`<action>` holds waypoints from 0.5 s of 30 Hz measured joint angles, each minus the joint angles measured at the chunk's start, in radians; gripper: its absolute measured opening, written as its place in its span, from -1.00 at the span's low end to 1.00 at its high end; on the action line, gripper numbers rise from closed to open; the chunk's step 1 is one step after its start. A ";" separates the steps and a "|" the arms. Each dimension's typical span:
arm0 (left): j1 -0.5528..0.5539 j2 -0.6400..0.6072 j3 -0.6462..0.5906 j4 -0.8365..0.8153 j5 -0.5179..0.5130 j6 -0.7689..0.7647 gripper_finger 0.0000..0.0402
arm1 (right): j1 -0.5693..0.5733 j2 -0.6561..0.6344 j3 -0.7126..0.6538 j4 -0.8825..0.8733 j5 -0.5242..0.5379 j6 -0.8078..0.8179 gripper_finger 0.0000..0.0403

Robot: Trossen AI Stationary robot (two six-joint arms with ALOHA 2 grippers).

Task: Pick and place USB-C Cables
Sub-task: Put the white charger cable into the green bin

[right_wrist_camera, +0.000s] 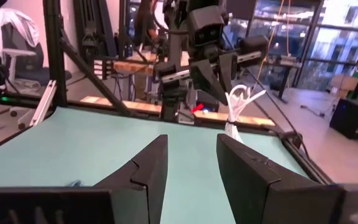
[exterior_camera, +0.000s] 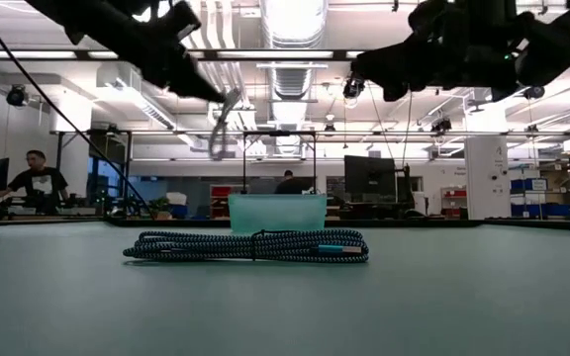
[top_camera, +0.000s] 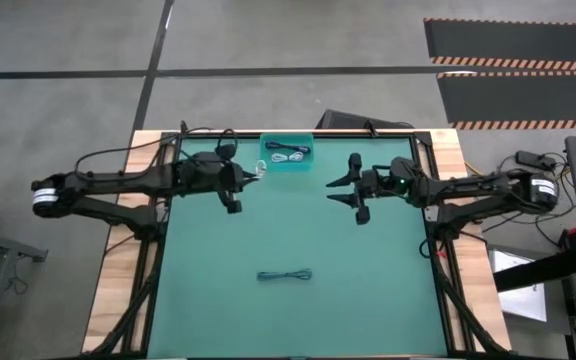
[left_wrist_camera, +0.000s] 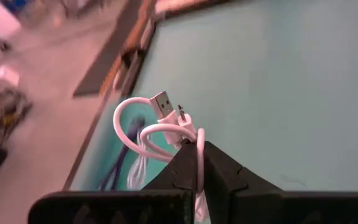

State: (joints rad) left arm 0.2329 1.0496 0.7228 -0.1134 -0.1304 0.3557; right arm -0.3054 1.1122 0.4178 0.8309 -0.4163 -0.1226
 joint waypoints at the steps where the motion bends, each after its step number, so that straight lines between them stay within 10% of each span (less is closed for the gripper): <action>1: 0.000 0.002 -0.004 0.040 0.012 0.000 -1.00 | 0.000 0.023 0.002 0.032 0.000 0.002 -0.37; 15: 0.000 0.075 -0.015 0.339 0.127 -0.010 -1.00 | 0.000 0.277 0.173 0.125 0.043 0.018 -0.37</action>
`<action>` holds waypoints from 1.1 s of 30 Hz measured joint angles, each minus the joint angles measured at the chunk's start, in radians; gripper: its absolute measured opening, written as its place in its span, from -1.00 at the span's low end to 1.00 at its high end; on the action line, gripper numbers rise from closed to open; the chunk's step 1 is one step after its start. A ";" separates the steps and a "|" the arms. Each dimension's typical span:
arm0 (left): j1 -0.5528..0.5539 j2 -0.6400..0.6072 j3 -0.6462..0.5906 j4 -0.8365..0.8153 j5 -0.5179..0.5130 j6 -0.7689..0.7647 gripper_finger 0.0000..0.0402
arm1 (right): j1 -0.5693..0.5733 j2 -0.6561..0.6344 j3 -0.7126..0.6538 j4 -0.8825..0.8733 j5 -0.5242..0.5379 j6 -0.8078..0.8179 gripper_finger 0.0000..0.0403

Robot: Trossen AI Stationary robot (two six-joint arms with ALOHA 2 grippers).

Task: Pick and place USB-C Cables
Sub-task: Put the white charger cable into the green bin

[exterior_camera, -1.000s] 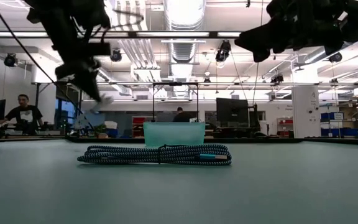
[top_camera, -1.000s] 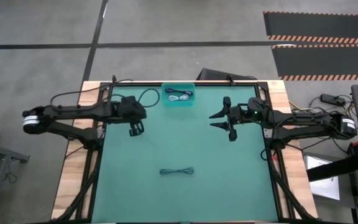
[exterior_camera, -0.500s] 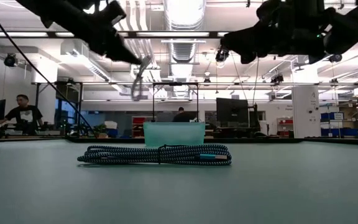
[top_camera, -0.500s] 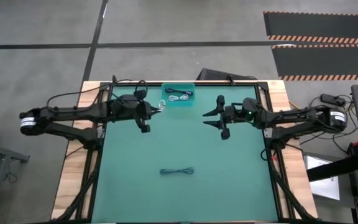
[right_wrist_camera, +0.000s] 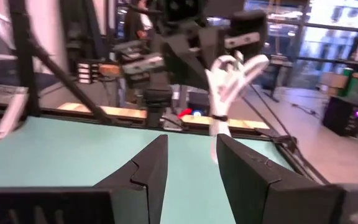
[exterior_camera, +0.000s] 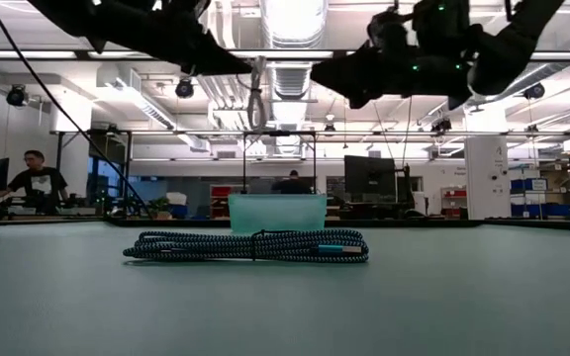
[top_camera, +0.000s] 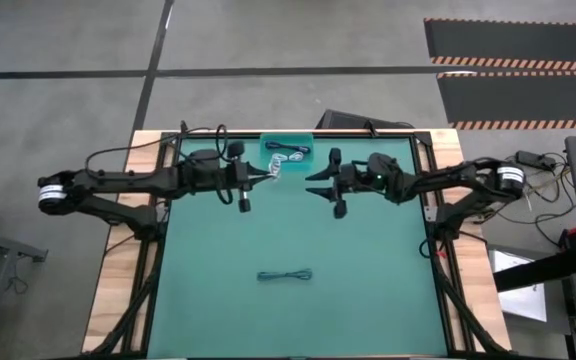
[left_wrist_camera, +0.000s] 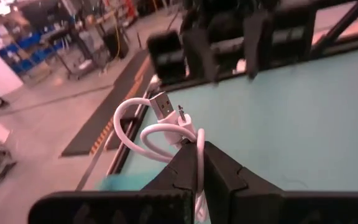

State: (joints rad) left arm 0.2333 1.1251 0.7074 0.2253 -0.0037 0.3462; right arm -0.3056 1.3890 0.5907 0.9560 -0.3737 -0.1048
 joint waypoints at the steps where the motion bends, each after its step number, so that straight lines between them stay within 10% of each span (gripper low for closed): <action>1: 0.000 0.008 0.000 0.023 0.009 0.000 -1.00 | 0.000 0.016 0.012 0.000 0.014 0.000 -0.37; 33: -0.013 0.269 0.019 0.421 0.071 0.000 -1.00 | -0.009 0.138 0.141 -0.032 0.061 -0.002 -0.38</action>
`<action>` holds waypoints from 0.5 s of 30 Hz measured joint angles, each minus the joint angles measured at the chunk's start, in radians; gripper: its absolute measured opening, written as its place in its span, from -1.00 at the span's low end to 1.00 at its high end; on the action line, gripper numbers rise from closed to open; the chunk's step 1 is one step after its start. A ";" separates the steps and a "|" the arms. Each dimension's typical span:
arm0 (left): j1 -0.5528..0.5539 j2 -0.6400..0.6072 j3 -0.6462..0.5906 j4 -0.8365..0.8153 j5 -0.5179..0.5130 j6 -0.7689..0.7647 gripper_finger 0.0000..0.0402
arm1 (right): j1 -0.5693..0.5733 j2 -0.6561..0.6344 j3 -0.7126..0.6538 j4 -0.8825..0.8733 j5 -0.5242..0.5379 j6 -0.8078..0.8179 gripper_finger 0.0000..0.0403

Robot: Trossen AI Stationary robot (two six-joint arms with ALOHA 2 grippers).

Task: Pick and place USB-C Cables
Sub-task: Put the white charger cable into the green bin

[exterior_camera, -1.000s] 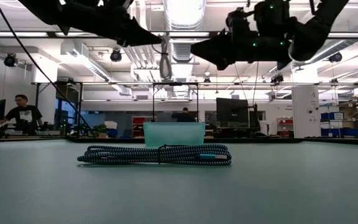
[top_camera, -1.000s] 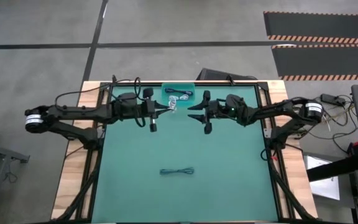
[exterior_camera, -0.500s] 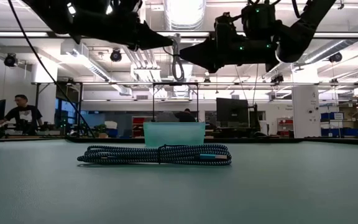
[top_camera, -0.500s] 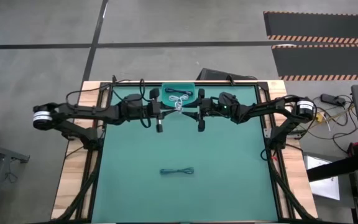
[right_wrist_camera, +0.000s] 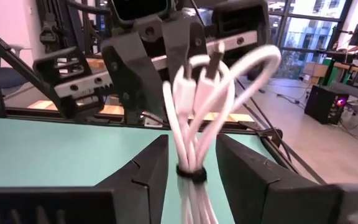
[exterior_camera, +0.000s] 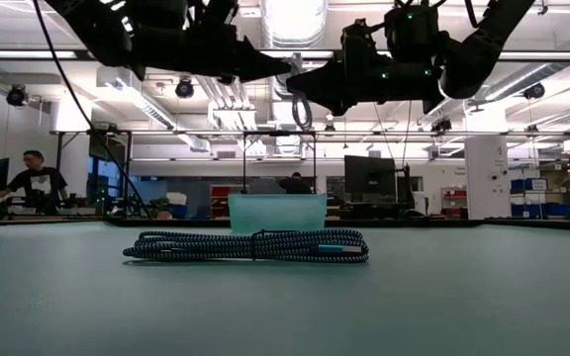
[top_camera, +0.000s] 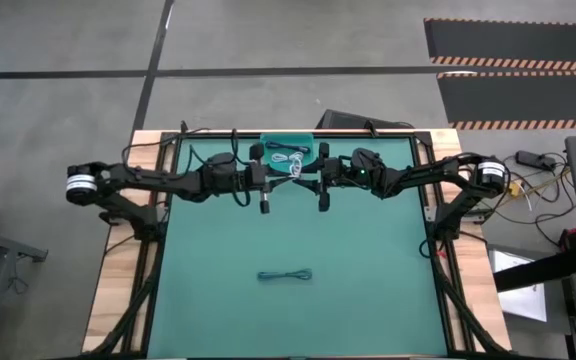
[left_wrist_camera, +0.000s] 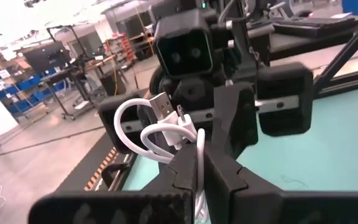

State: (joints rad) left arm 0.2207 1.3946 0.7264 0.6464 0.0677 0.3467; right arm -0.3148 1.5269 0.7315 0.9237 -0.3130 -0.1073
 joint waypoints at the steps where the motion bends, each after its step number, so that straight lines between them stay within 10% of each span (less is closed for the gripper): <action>1: 0.000 0.005 0.000 0.000 0.000 0.000 -1.00 | 0.000 0.000 0.000 0.000 0.000 0.000 -0.39; 15: 0.000 0.015 0.003 0.000 -0.005 -0.029 -1.00 | 0.000 -0.001 0.000 -0.008 0.000 -0.017 -0.88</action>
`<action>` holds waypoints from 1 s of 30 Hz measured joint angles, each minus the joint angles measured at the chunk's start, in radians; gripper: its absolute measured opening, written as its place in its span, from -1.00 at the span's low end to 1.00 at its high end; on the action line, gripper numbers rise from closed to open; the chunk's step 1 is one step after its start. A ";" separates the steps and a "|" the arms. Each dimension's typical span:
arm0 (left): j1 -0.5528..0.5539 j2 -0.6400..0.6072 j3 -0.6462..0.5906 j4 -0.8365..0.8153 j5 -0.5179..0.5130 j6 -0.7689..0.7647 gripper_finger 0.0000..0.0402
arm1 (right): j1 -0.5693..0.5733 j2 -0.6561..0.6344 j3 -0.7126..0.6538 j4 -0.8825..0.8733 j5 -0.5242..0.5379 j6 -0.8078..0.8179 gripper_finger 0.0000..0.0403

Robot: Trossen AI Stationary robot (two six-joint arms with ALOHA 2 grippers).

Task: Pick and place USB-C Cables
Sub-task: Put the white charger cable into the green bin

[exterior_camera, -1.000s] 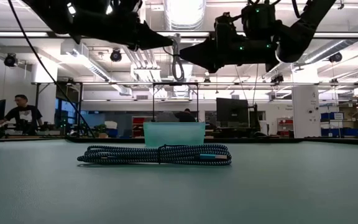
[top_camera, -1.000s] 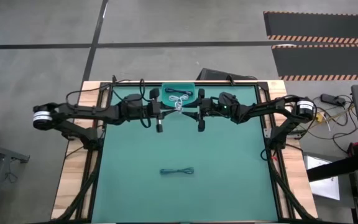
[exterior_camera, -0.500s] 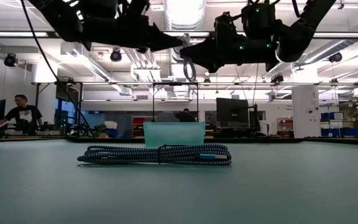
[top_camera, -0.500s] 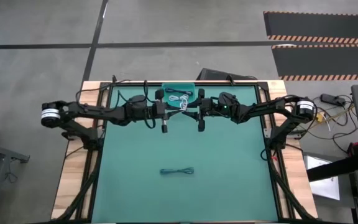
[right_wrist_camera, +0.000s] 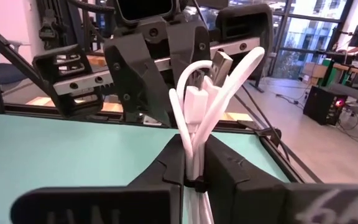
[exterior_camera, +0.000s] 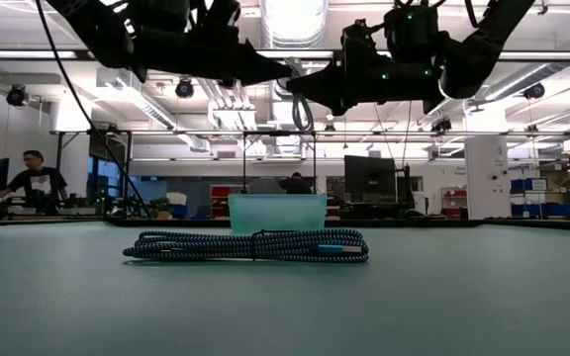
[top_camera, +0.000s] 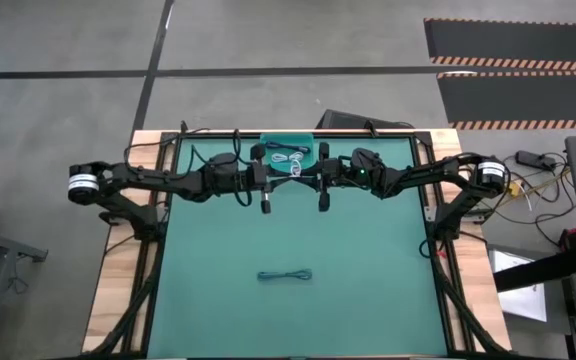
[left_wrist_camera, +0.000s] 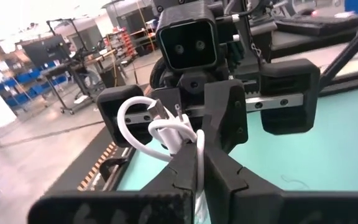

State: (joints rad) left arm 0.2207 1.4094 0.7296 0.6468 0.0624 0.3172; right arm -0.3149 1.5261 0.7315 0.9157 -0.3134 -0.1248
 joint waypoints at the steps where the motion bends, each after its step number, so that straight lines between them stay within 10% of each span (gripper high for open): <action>1: 0.000 0.000 0.000 0.000 0.000 -0.020 -0.98 | 0.000 0.000 0.000 0.000 0.000 0.001 -0.87; 15: 0.001 -0.026 -0.007 -0.030 0.006 -0.048 -0.28 | 0.000 -0.002 0.000 -0.012 0.003 0.012 -0.86; 30: 0.002 -0.253 -0.034 -0.372 -0.065 -0.049 -0.21 | -0.006 -0.053 0.092 -0.335 0.063 -0.020 -0.86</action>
State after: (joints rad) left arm 0.2226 1.1562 0.6960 0.2751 -0.0025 0.2684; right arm -0.3214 1.4734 0.8239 0.5807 -0.2501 -0.1445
